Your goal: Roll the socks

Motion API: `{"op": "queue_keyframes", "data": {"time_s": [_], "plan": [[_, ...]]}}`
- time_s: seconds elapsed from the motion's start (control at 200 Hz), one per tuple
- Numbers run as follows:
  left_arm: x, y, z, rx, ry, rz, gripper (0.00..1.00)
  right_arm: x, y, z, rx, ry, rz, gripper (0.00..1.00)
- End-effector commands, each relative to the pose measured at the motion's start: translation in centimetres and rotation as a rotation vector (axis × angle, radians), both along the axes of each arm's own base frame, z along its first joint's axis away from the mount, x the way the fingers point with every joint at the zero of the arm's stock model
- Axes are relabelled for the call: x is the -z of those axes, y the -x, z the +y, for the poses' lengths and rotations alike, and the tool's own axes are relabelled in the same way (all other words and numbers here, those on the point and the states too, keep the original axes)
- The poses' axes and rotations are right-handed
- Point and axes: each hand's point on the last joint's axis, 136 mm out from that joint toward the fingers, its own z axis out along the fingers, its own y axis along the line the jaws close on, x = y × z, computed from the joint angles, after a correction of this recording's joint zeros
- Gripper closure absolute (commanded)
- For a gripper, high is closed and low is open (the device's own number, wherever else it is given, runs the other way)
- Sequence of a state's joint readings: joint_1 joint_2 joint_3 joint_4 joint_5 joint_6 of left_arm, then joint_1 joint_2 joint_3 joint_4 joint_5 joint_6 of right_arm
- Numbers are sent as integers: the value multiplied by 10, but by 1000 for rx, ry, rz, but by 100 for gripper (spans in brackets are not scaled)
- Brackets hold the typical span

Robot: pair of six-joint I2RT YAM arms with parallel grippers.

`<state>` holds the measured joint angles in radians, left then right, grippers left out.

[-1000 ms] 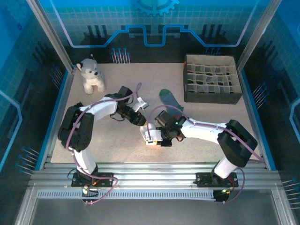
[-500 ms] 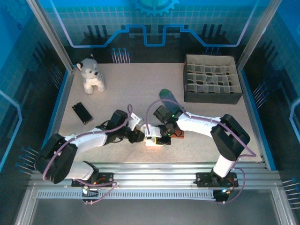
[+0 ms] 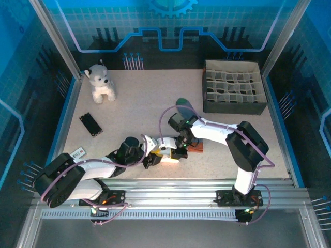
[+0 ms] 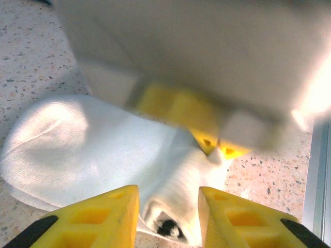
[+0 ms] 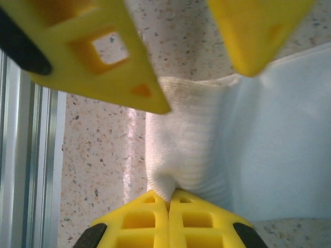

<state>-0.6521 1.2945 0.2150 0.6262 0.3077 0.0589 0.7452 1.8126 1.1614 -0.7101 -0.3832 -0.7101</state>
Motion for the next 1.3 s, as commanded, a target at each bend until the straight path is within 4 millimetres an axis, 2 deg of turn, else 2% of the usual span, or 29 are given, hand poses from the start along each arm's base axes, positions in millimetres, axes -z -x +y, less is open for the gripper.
{"op": "queue_keyframes", "data": {"time_s": [0.0, 0.24, 0.465, 0.66, 1.016, 1.196, 1.296], "plan": [[-14, -7, -1, -32, 52, -74, 64, -3, 0, -2, 30, -1, 60, 100], [-20, 0, 6, -45, 114, -145, 65, -4, 0, -2, 31, -4, 110, 100], [-22, 6, -15, 27, 39, -257, 67, -3, 0, -1, 40, 10, 153, 100], [-24, 6, -20, 57, 30, -317, 67, -6, -1, 0, 50, 2, 212, 100], [-4, -3, -26, 56, 6, -322, 63, -6, -4, -4, 68, 1, 249, 100], [-3, -12, -29, 31, 14, -344, 59, -5, -3, -5, 68, 12, 254, 100], [12, -15, -28, 31, -55, -298, 59, -5, -4, -5, 73, 13, 259, 100]]}}
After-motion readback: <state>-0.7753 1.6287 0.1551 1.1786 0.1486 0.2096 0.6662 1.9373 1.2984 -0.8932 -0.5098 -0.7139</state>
